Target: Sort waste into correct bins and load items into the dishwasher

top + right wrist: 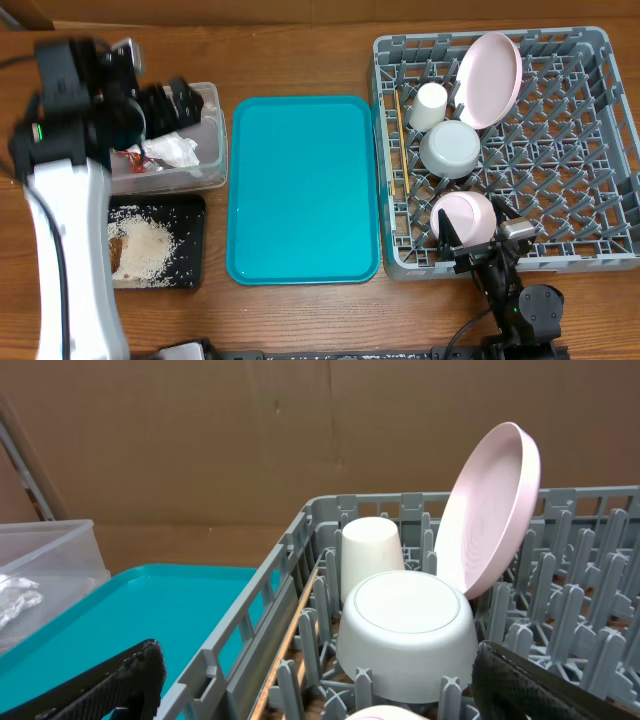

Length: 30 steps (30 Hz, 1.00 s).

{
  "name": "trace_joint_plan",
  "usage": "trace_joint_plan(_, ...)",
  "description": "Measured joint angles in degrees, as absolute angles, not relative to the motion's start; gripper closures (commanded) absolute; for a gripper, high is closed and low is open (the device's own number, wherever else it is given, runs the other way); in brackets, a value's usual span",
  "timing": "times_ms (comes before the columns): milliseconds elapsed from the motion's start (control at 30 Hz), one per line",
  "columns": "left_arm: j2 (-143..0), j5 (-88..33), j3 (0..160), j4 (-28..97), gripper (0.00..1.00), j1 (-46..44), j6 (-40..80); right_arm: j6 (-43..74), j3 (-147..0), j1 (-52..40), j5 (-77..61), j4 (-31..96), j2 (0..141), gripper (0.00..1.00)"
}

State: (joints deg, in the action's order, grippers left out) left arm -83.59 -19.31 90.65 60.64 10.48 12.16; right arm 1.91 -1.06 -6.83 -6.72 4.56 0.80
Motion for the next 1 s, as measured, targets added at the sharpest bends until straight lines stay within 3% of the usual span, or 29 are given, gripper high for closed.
trace_joint_plan(367, -52.34, -16.51, 47.09, 58.74, 0.00, 10.48, 12.36, 1.91, -1.06, -6.83, -6.59, 4.60, 0.62, 0.00)
trace_joint_plan(500, -40.93, -14.68, 34.89, 48.90, 0.00, 10.48, 13.43, 1.91, -1.06, -6.83, -6.57, 4.47, 0.62, 0.00)
trace_joint_plan(767, -22.35, -13.63, 16.12, 15.11, 0.00, 10.48, 17.02, 1.91, -1.06, -6.83, -6.57, 4.51, 0.62, 0.00)
trace_joint_plan(1000, -13.52, -13.63, 6.76, 2.92, 0.00, 10.48, 17.67, 1.91, -1.06, -6.83, -6.59, 4.54, 0.62, 0.00)
